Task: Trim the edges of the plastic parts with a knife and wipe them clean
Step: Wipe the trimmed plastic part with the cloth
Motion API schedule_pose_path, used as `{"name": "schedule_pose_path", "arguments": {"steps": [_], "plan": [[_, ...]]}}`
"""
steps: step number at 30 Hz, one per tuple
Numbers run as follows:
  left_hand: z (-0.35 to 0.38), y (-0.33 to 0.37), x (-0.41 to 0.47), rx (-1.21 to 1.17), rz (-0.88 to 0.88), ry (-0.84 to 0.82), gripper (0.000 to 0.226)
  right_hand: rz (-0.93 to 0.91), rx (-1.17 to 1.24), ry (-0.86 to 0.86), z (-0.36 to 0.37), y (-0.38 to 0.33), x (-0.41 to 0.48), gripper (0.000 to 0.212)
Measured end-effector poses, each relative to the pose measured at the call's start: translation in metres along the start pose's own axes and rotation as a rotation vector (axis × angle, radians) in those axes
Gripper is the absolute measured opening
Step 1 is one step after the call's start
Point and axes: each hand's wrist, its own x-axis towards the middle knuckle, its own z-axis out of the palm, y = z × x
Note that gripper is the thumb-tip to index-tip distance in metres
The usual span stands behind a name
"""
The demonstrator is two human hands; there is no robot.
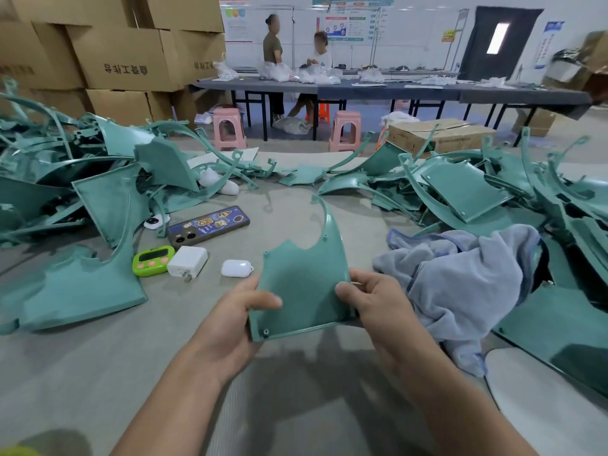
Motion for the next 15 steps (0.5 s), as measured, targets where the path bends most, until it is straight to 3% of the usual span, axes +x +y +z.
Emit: {"name": "schedule_pose_path", "arguments": {"steps": [2, 4, 5, 7, 8, 9, 11, 13, 15], "plan": [[0.000, 0.001, 0.001, 0.031, -0.005, 0.031, 0.058, -0.130, -0.259, 0.217, -0.017, -0.004, 0.004, 0.017], [0.001, 0.002, 0.002, 0.050, 0.044, 0.124, 0.054, -0.319, -0.745, 0.580, -0.043, -0.012, 0.007, 0.028], [0.002, 0.003, 0.003, 0.042, 0.074, 0.160, 0.051, -0.326, -0.981, 0.661, -0.059, -0.016, 0.007, 0.038], [0.001, 0.003, 0.005, 0.009, 0.111, 0.211, 0.050, -0.052, -1.266, 0.595, -0.083, -0.019, 0.005, 0.058], [0.002, 0.004, 0.005, 0.001, 0.123, 0.233, 0.050, 0.072, -1.360, 0.526, -0.090, -0.017, 0.005, 0.057], [0.004, 0.004, 0.004, -0.011, 0.133, 0.237, 0.052, 0.091, -1.419, 0.490, -0.092, -0.016, 0.004, 0.045], [0.007, 0.002, 0.003, -0.004, 0.137, 0.216, 0.060, -0.059, -1.344, 0.529, -0.089, -0.026, 0.001, 0.020], [0.013, -0.001, 0.003, 0.027, 0.124, 0.156, 0.068, -0.348, -1.093, 0.605, -0.075, -0.039, -0.005, 0.009], [0.021, -0.004, 0.003, 0.026, 0.100, 0.083, 0.076, -0.635, -0.981, 0.541, -0.041, -0.048, -0.019, 0.004]]}}
